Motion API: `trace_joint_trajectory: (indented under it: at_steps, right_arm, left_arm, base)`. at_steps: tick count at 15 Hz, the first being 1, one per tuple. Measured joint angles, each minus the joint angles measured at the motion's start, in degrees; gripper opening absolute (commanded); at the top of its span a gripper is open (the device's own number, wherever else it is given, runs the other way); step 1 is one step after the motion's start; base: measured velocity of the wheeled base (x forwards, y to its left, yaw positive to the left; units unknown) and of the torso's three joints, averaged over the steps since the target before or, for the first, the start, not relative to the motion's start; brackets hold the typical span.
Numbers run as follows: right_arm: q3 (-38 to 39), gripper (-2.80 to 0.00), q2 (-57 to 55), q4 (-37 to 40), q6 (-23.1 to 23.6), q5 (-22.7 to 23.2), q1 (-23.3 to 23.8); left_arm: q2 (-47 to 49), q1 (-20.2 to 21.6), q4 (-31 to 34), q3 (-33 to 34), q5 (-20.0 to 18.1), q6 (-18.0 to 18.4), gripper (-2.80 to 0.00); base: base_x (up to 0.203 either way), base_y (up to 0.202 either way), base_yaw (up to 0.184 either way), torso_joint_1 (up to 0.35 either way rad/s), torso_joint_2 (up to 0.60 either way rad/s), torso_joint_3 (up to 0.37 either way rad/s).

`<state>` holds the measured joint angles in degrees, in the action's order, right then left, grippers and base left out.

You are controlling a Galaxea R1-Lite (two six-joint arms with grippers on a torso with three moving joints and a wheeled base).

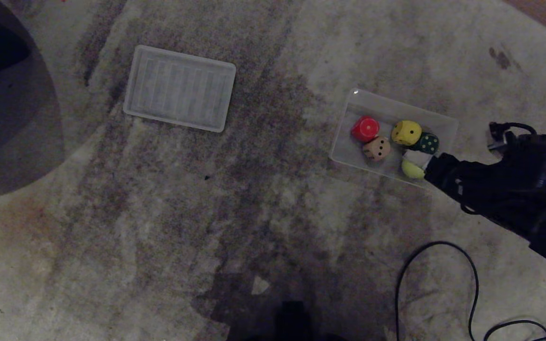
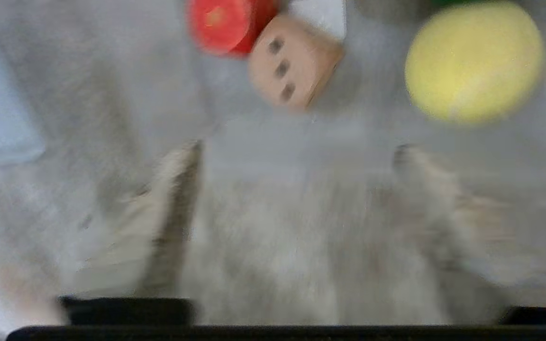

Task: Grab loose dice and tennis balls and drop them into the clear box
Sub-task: Pick up the ball on the table

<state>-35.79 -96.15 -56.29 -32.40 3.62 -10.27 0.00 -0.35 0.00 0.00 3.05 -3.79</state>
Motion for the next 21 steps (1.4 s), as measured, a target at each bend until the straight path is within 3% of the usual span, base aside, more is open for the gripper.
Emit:
trace_joint_trajectory:
  at_steps: [3,6,10,15,18,21]
  right_arm:
    - [6.67,-2.80,12.61,8.36,2.97,2.09,0.16]
    - [12.35,-2.80,27.85,24.19,10.81,2.68,0.92]
    - [21.18,-2.80,49.73,45.74,21.72,3.05,6.67]
    - [27.23,-2.80,72.40,64.23,28.00,1.82,12.38]
    - [31.83,-2.80,78.08,61.03,29.83,-4.16,13.21]
    - [35.31,-2.80,79.80,54.80,32.10,-3.85,13.38]
  left_arm:
    - [0.00,0.00,0.00,0.00,0.00,-0.01,-2.80]
    - [0.00,0.00,0.00,0.00,0.00,-0.01,-2.80]
    - [0.00,0.00,0.00,0.00,-0.02,0.00,-2.80]
    - [0.00,0.00,-0.02,0.00,0.00,-0.01,-2.80]
    - [0.00,0.00,-0.03,0.00,0.00,-0.04,-2.80]
    - [0.00,0.00,0.00,0.00,0.00,-0.04,-2.80]
  base:
    - [0.000,0.000,0.000,0.000,0.00,0.000]
    - [0.000,0.000,0.000,0.000,0.00,0.000]
    - [0.000,0.000,0.000,0.000,0.00,0.000]
    - [0.000,0.000,0.000,0.000,0.00,0.000]
    - [0.000,0.000,0.000,0.000,0.00,0.000]
    - [0.000,0.000,0.000,0.000,0.00,0.000]
